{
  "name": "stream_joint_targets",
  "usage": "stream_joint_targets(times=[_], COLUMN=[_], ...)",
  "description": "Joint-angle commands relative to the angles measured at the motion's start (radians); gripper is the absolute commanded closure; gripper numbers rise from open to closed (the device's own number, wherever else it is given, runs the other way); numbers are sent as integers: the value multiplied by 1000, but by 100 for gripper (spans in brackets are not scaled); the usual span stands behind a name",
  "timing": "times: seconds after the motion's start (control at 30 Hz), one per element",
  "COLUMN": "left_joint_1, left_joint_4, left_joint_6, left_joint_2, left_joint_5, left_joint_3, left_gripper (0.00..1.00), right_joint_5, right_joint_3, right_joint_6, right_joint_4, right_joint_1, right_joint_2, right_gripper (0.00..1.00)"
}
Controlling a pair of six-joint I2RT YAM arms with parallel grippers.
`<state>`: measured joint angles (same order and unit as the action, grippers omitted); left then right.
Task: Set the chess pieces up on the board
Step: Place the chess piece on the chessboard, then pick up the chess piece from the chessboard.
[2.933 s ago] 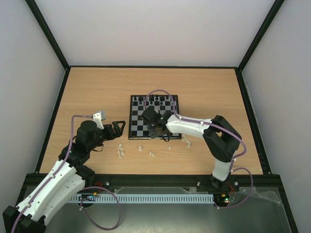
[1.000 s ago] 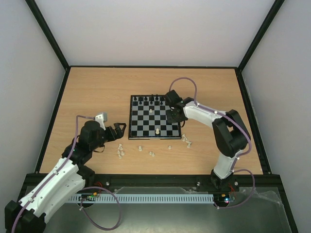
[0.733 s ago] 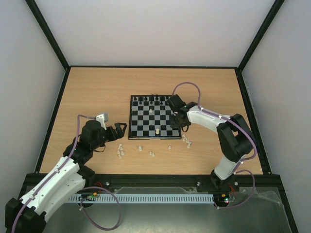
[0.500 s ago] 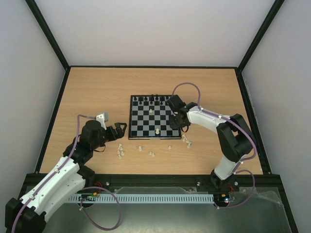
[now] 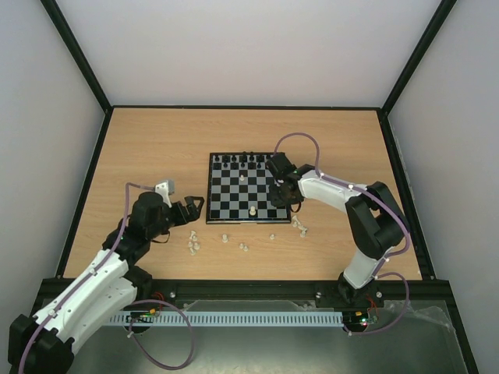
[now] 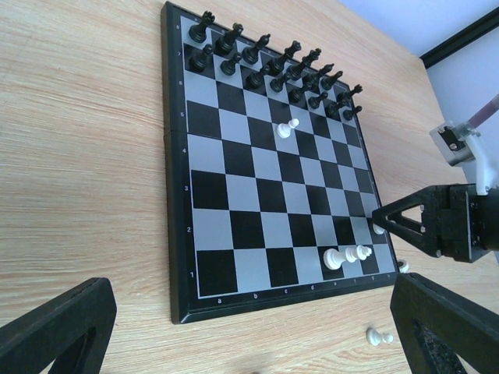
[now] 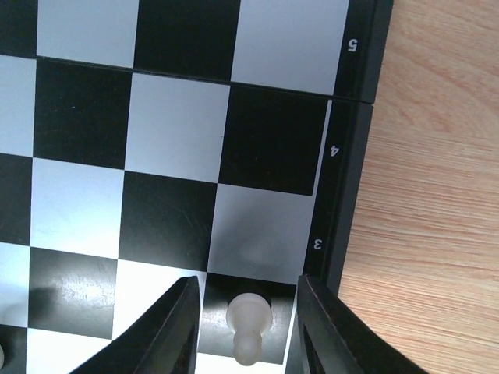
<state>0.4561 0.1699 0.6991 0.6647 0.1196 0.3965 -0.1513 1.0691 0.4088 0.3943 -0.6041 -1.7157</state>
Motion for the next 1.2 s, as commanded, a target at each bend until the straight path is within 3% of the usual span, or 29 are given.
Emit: stream_joint_targets(times=[0.0,0.23,0.47,0.57,0.7,0.8,0.97,1.17], left_joint_1=[6,36,164,207,230,236,237,237], left_joint_4=[-34,-73,-53,-49,-39,-33,-11,-3], left_joint_6=[-36,-131,-180,-195,-209,-215,-220,-227], left_joint_2=[85,399,802,925,1055,1129,1222,1296], left_joint_5=[-3,-42,-182,-235,-268,-289,-342,-356], left_joint_3=[65,239,490,571,672,738,827,890], left_gripper=[1,4,28,45,55,56,39,40], right_joint_5=[-23,-60,-53,-53,-39,-27,-14,-8], right_joint_3=[21,-39,-107,-130,-160,-161,-162,-168], right_joint_6=[8,39,55,55,55,53,52,53], right_joint_4=[54,33,24,23,13,10,11,12], right_joint_1=[-7,-6,-3,4,16,18,18,18], right_joint_2=[46,183,304,339,370,375,383,394], right_gripper=[62,52,53,53,53,53,53,53])
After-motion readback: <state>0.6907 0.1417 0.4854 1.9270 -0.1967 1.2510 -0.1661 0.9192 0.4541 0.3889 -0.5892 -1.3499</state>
